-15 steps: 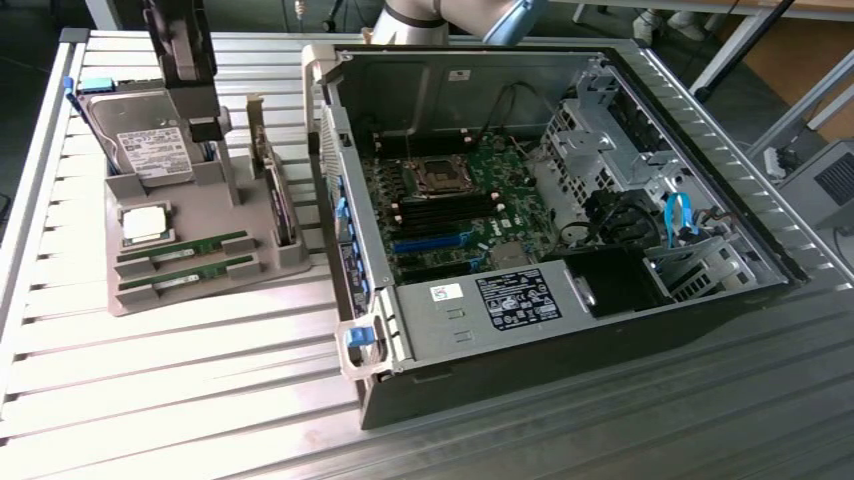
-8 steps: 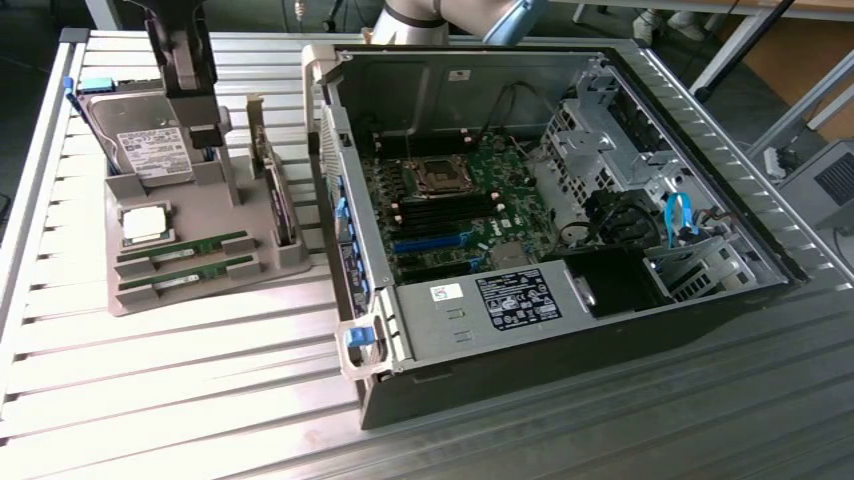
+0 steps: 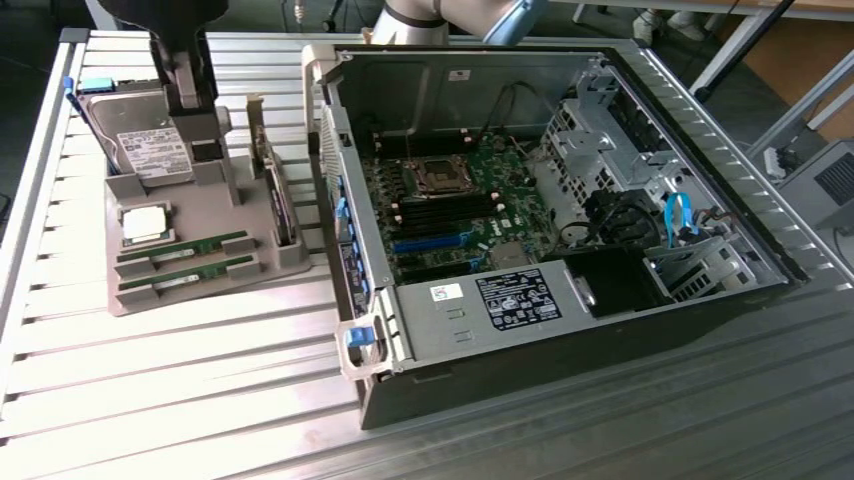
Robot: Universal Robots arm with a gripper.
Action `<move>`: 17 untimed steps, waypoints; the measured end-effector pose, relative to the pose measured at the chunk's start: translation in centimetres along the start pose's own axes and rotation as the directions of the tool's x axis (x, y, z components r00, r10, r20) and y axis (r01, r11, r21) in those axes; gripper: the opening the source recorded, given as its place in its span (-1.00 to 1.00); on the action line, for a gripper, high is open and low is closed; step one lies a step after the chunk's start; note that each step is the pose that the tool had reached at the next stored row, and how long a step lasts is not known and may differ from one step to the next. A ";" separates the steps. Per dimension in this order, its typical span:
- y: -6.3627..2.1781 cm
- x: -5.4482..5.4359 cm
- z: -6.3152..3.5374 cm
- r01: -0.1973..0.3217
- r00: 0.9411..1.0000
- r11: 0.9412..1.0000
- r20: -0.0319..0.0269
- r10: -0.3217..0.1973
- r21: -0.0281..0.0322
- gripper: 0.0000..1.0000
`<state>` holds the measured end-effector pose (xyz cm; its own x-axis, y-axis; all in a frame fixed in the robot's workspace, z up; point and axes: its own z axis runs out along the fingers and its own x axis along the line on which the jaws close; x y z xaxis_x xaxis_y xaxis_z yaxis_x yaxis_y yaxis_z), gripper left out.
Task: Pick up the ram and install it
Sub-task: 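Pick up the ram and move it above insertion slot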
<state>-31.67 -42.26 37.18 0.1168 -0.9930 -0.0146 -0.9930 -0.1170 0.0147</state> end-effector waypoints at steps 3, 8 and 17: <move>0.12 0.0 0.37 0.000 1.000 1.000 0.000 0.000 0.000 -0.34; 0.35 0.1 1.08 0.000 1.000 1.000 0.000 0.000 0.000 -0.34; 0.63 0.2 2.22 0.000 1.000 1.000 0.000 0.000 0.000 -0.34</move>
<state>-32.31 -42.46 34.97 0.1169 -0.9930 -0.0146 -0.9930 -0.1171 0.0146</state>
